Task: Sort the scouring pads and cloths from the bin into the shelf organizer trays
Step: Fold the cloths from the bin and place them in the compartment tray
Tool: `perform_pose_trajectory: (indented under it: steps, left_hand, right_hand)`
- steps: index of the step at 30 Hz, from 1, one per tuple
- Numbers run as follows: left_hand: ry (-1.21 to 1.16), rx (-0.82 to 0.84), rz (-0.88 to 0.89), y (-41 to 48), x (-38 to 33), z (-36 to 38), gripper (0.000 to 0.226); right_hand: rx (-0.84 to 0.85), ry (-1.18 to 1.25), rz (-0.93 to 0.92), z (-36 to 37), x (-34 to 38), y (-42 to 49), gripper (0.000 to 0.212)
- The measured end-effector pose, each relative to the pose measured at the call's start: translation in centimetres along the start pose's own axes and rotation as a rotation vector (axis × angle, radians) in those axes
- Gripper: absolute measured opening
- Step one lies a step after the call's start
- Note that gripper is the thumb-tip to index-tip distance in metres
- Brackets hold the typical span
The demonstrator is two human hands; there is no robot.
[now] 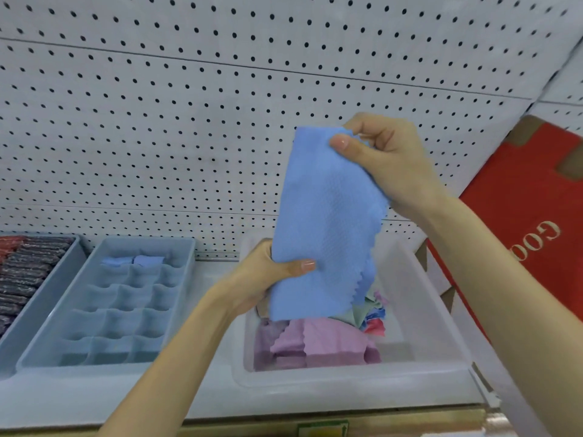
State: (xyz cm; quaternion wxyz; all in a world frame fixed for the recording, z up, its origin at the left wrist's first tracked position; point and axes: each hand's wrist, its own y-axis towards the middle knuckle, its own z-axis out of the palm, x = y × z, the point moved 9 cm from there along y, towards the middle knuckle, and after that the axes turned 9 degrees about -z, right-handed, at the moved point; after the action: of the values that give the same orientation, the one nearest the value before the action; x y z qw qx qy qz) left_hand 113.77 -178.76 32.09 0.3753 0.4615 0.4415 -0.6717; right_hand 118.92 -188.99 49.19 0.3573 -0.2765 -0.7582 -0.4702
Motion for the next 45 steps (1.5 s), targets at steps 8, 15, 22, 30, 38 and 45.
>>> perform_pose_trajectory:
  steps: [8,15,22,30,38,45]
  left_hand:
    - [-0.136,0.113,-0.057,-0.4,2.8,0.2,0.097]
    - [-0.114,-0.061,-0.189,-1.3,3.6,0.5,0.061]
    - [0.178,-0.199,0.158,-3.1,-1.1,-0.6,0.022]
    - [0.136,-0.240,0.095,-4.1,-1.8,-6.8,0.020]
    - [-0.501,-0.338,-0.148,-3.3,5.2,-7.7,0.040]
    - [-0.782,-0.233,-0.335,-1.8,10.4,-2.7,0.059]
  right_hand:
    - [-0.135,0.071,0.138,-3.3,-2.0,-0.6,0.019]
    - [-0.192,0.045,0.203,-4.4,-3.7,-2.8,0.020]
    - [-0.277,-0.058,0.155,-6.3,-4.0,-4.1,0.021]
    - [-0.269,-0.208,0.127,-5.9,-5.6,-6.1,0.018]
    - [-0.275,-0.135,0.360,-3.2,-11.6,-10.2,0.021]
    - [-0.373,-0.012,0.432,-2.4,-14.6,-14.7,0.018]
